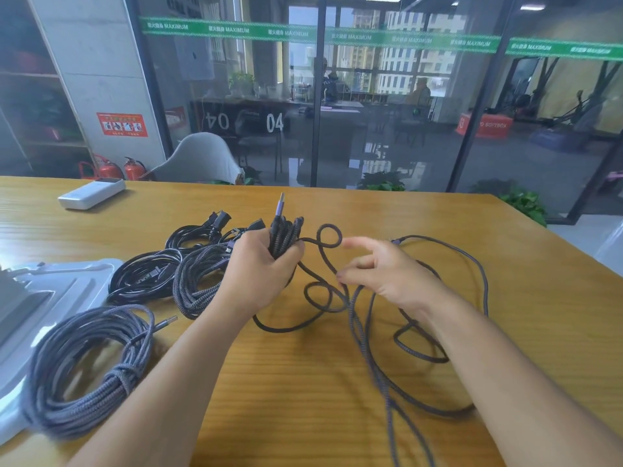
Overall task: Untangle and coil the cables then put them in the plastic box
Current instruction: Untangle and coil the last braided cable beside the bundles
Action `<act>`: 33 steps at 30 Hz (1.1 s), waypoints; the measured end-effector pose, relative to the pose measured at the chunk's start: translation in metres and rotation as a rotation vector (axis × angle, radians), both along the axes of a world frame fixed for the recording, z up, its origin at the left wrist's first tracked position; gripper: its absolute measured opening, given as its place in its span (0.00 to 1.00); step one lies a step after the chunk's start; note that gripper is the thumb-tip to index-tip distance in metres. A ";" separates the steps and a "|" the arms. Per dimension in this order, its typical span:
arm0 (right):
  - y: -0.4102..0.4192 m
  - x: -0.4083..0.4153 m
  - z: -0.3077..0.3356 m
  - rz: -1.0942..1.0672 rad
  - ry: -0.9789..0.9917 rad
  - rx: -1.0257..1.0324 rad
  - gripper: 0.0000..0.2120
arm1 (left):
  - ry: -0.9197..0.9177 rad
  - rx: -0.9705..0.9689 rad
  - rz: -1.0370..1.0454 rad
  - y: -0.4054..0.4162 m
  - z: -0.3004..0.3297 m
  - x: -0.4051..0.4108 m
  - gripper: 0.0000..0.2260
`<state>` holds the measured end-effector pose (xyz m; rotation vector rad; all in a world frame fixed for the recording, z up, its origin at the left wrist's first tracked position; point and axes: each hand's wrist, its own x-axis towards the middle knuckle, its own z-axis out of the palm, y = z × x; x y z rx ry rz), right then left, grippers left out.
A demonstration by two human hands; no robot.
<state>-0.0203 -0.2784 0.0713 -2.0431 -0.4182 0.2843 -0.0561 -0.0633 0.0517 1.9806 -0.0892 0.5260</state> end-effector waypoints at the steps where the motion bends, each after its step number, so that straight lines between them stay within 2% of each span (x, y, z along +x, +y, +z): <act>1: -0.005 0.002 0.002 0.014 -0.030 -0.073 0.17 | 0.006 -0.014 0.008 0.001 0.001 0.000 0.18; 2: -0.011 0.005 0.003 0.019 -0.074 -0.141 0.11 | 0.017 -0.029 0.008 0.001 0.002 -0.001 0.18; 4: -0.019 0.009 0.004 -0.010 -0.180 -0.304 0.05 | 0.040 -0.054 -0.008 -0.002 0.003 -0.003 0.19; 7: -0.021 0.014 -0.003 -0.124 -0.371 -0.555 0.05 | 0.086 -0.064 -0.082 -0.008 0.003 -0.006 0.18; 9: -0.014 0.018 -0.013 -0.178 -0.480 -0.584 0.06 | 0.138 -0.078 -0.140 -0.013 0.002 -0.007 0.16; 11: -0.007 0.021 -0.024 -0.186 -0.528 -0.466 0.07 | 0.199 -0.099 -0.199 -0.017 0.000 -0.007 0.15; 14: 0.002 0.023 -0.030 -0.185 -0.483 -0.112 0.03 | 0.252 -0.111 -0.269 -0.022 -0.001 -0.008 0.19; 16: 0.006 0.023 -0.030 -0.171 -0.483 0.102 0.05 | 0.267 -0.111 -0.285 -0.021 0.000 -0.008 0.21; 18: 0.005 0.024 -0.029 -0.171 -0.522 0.250 0.09 | 0.279 -0.100 -0.301 -0.019 0.000 -0.008 0.19; 21: -0.006 0.028 -0.021 -0.178 -0.546 0.389 0.06 | 0.293 -0.096 -0.283 -0.017 0.001 -0.008 0.15; 23: -0.022 0.031 -0.012 -0.197 -0.578 0.426 0.07 | 0.279 -0.119 -0.209 -0.010 0.002 -0.006 0.15; 26: -0.054 0.035 0.001 -0.273 -0.697 0.420 0.16 | 0.235 -0.198 -0.095 0.002 0.004 -0.002 0.12; 29: -0.079 0.042 0.008 -0.273 -0.763 0.265 0.12 | 0.167 -0.261 0.003 0.007 0.006 0.000 0.11; 31: -0.084 0.046 0.007 -0.237 -0.634 0.240 0.08 | 0.138 -0.276 0.037 0.008 0.006 0.000 0.12; 32: -0.084 0.047 0.006 -0.231 -0.497 0.264 0.12 | 0.132 -0.283 0.047 0.008 0.007 0.000 0.12; 33: -0.084 0.047 0.005 -0.217 -0.347 0.292 0.22 | 0.127 -0.287 0.058 0.008 0.007 0.000 0.14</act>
